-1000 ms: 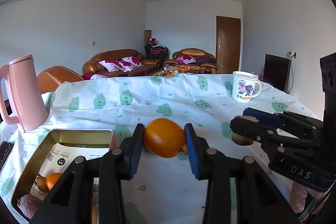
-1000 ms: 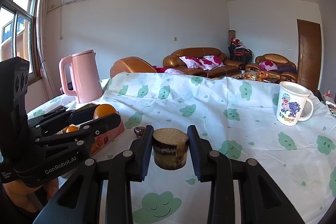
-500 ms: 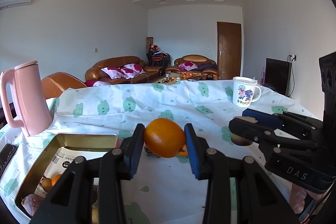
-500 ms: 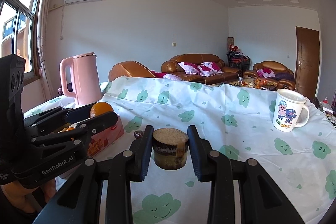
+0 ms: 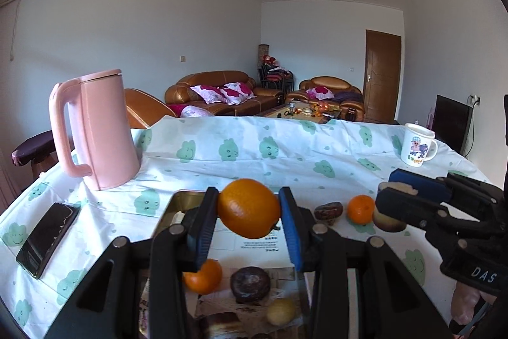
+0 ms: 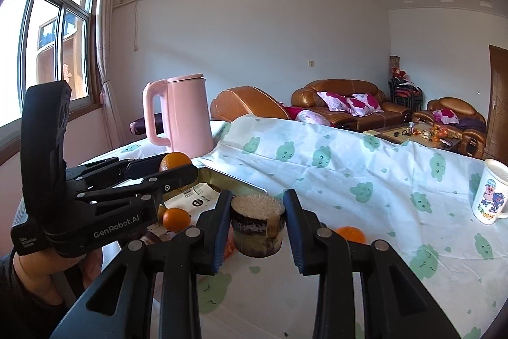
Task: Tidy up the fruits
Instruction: 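Carry the orange and cake roll over the tin and open both tools to drop them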
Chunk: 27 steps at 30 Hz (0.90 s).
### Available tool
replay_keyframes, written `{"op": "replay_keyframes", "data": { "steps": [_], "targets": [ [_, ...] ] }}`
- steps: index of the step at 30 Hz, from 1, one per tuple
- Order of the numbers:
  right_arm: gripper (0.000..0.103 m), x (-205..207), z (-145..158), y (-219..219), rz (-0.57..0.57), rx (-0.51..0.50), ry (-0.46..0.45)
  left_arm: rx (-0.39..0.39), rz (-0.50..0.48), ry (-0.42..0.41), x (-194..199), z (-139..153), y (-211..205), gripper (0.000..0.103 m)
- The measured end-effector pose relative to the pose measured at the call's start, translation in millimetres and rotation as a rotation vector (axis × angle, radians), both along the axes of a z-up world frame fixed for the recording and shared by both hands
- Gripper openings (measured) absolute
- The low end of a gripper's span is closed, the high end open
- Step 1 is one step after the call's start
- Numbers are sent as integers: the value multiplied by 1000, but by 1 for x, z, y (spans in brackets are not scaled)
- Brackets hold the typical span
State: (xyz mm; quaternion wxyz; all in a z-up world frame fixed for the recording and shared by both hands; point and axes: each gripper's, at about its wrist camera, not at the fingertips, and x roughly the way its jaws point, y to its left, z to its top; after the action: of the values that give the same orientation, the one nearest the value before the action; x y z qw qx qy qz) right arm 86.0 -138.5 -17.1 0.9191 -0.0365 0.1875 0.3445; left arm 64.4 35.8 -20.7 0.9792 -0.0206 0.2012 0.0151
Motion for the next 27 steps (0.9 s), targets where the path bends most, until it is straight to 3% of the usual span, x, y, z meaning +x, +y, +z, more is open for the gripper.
{"op": "replay_keyframes", "data": {
  "steps": [10,23,25,27],
  "targets": [
    [35,12,-15,59,95,-49,63,-42,62,90,17,-12,46,40],
    [36,41,-40,92,76,-151,145,-40,100,165,36,-28,63,42],
    [38,40,-37,84,75,-125,146,-37,107,162,34,-28,64,50],
    [51,37,-32,72,62,-115,137,-44,112,148,30,-26,64,63]
  ]
}}
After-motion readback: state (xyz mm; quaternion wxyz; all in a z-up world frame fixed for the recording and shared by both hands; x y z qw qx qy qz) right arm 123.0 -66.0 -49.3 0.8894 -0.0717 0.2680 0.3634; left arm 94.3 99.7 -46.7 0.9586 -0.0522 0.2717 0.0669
